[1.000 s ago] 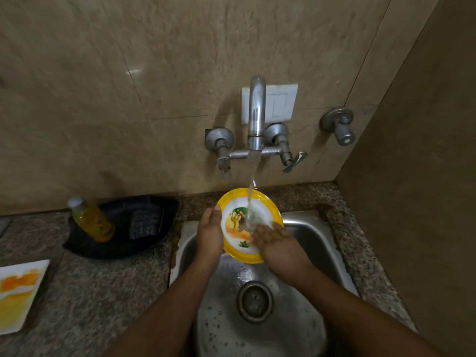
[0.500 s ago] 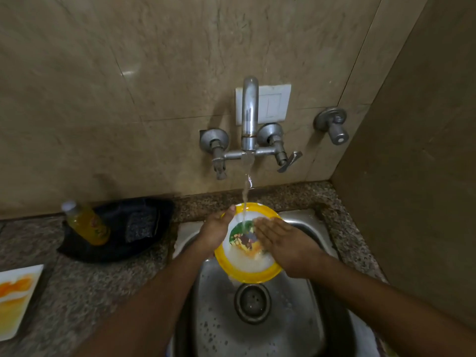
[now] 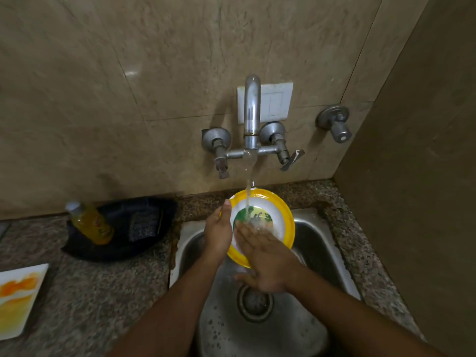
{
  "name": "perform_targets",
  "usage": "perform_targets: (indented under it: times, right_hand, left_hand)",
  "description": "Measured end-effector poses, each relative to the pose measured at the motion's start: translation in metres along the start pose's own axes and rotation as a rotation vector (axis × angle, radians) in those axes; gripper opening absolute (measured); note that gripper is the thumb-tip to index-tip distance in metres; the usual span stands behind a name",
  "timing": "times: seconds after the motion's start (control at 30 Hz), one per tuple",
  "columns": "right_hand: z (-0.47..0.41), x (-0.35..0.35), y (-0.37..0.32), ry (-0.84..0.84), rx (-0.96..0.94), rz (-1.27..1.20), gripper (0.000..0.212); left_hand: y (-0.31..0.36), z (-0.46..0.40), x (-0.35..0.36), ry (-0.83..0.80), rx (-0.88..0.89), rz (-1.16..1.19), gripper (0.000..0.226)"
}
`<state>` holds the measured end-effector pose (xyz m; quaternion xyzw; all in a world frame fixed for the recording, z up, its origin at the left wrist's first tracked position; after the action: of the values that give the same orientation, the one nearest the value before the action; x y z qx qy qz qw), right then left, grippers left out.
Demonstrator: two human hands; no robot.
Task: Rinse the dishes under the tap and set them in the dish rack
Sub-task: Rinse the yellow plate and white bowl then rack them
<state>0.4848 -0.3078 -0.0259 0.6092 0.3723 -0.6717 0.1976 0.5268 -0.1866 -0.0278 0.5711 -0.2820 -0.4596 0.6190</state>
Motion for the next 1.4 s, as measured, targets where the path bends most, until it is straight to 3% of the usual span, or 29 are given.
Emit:
perform_targets:
  times: [0.1, 0.2, 0.33, 0.43, 0.53, 0.63, 0.77, 0.87, 0.97, 1.03, 1.1, 1.17, 1.33, 1.4]
  right_hand:
    - [-0.010, 0.008, -0.013, -0.002, 0.057, -0.129, 0.091]
    - [0.013, 0.012, 0.003, -0.068, -0.054, -0.045, 0.078]
    - [0.001, 0.005, 0.012, 0.017, 0.050, -0.068, 0.091]
    - [-0.005, 0.006, -0.010, 0.030, 0.007, -0.212, 0.084]
    - [0.020, -0.002, 0.008, 0.023, -0.113, -0.051, 0.082]
    - [0.015, 0.006, 0.016, -0.008, 0.005, 0.044, 0.090]
    - [0.006, 0.027, -0.005, -0.039, 0.054, -0.202, 0.098]
    - [0.019, 0.011, 0.001, 0.000, -0.070, -0.044, 0.079]
    - [0.020, 0.001, 0.007, 0.079, -0.057, 0.074, 0.066]
    - [0.013, -0.001, 0.004, 0.144, -0.036, 0.103, 0.066]
    - [0.007, -0.004, 0.006, 0.146, 0.048, 0.048, 0.072]
    - [0.002, -0.008, 0.014, 0.127, 0.168, -0.002, 0.078]
    - [-0.005, -0.002, -0.006, 0.193, 0.214, -0.141, 0.078]
    - [0.000, 0.000, -0.023, 0.199, 0.102, -0.239, 0.076]
  left_hand:
    - [0.015, -0.007, -0.001, 0.014, 0.071, -0.060, 0.046]
    - [0.008, -0.014, -0.019, 0.054, 0.072, -0.029, 0.047]
    - [0.016, -0.001, -0.008, 0.074, 0.099, -0.045, 0.049]
    - [0.021, -0.006, -0.010, 0.082, 0.100, -0.054, 0.039]
    - [0.008, -0.011, -0.022, 0.092, 0.098, -0.039, 0.043]
    - [0.011, -0.004, -0.016, 0.102, 0.122, -0.100, 0.045]
    - [0.022, -0.012, -0.010, 0.037, 0.133, -0.166, 0.037]
    - [0.012, -0.014, -0.014, -0.026, 0.072, -0.172, 0.041]
    - [0.006, -0.019, -0.010, -0.043, -0.013, -0.206, 0.048]
    - [0.000, -0.023, -0.008, -0.060, -0.137, -0.086, 0.051]
    - [-0.009, -0.017, 0.007, -0.178, -0.282, 0.234, 0.049]
    - [-0.008, -0.005, 0.018, -0.240, -0.263, 0.361, 0.049]
    - [-0.002, 0.006, -0.013, 0.102, -0.054, 0.194, 0.022]
    - [0.001, -0.001, -0.026, 0.117, -0.034, 0.102, 0.032]
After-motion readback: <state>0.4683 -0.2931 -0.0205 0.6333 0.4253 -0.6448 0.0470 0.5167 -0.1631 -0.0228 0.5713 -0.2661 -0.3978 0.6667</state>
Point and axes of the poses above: each hand's wrist, its own z-axis away from the middle knuckle, its own x-axis out of the palm, y = z × x, the point moved 10 cm from there along -z, towards the middle knuckle, and after that the axes turned 2 degrees about -z, right-handed, at the moved point
